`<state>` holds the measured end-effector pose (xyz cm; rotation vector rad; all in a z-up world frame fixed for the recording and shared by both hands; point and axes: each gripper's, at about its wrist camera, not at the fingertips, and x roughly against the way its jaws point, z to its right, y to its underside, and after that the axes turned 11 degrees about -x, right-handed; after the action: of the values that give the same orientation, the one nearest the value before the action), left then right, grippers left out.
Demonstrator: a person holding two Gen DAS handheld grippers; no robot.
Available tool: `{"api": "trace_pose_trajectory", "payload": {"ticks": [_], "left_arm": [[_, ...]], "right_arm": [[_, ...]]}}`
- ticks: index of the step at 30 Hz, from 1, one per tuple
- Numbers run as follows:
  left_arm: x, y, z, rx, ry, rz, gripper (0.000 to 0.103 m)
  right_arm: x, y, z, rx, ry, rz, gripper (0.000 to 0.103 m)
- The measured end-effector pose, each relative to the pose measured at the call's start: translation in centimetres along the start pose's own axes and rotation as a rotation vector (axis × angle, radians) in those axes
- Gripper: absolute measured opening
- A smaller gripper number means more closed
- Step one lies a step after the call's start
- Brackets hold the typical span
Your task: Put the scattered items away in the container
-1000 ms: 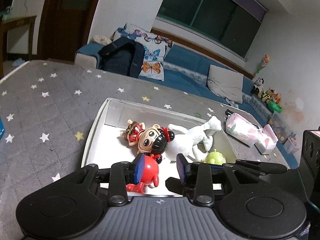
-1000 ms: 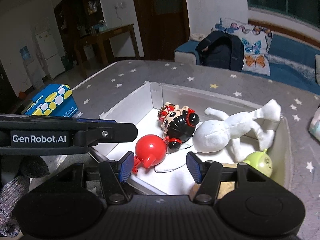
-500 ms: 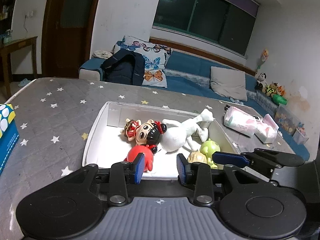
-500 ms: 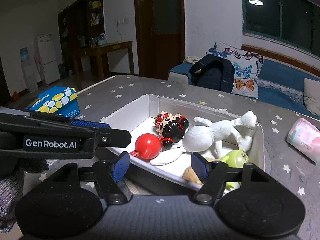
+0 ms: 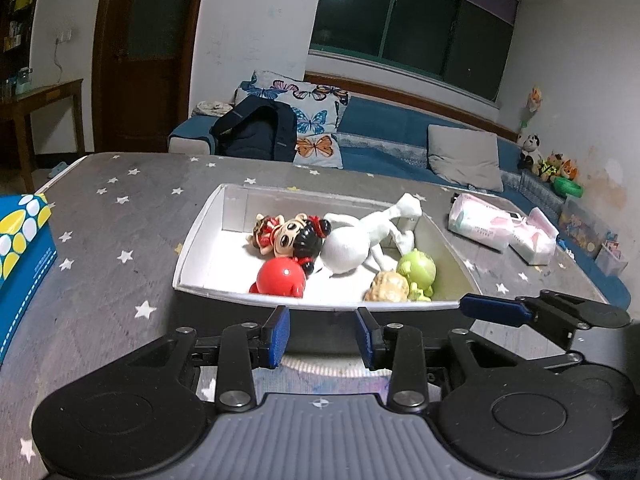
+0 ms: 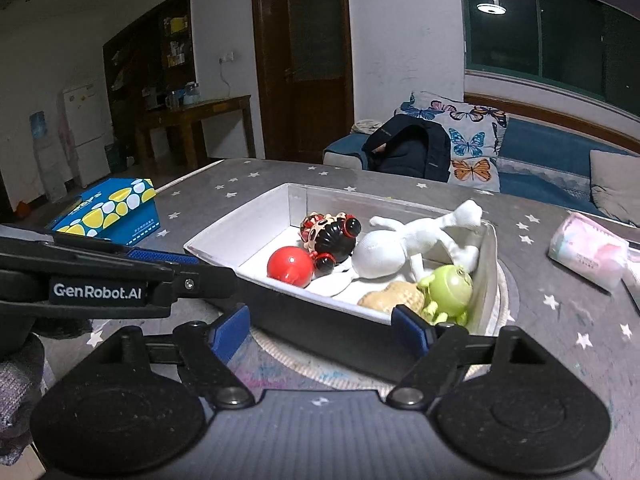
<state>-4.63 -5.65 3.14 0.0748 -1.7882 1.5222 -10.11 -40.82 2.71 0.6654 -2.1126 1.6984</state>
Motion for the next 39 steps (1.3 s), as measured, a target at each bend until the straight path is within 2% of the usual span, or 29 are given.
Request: {"api": "trace_pose_trajectory", "payload": {"ticks": [5,8,16,29,39], "left_arm": [[0.3,0.8,0.5,-0.006,-0.015,-0.009,0.039],[0.7,1.4,0.8,-0.011,-0.026,-0.007,0.039],[1.0,2.7,1.1,-0.013,-0.042,-0.023,0.038],[1.5,4.0,1.6,-0.016,-0.056,-0.036,0.038],[1.2,5.2,1.9,-0.003,-0.056,-0.064,0.037]], "right_arm": [[1.0,0.9,0.0,-0.008,0.008,0.015,0.087],[1.5,1.4,-0.1,-0.013,0.021,0.026,0.097],[2.5,2.9,0.5,-0.031,0.058,0.034,0.103],[3.0,4.9,1.0,-0.058,0.110,0.018,0.103],[2.8,6.1,0.8,-0.079,0.111,0.003,0.103]]}}
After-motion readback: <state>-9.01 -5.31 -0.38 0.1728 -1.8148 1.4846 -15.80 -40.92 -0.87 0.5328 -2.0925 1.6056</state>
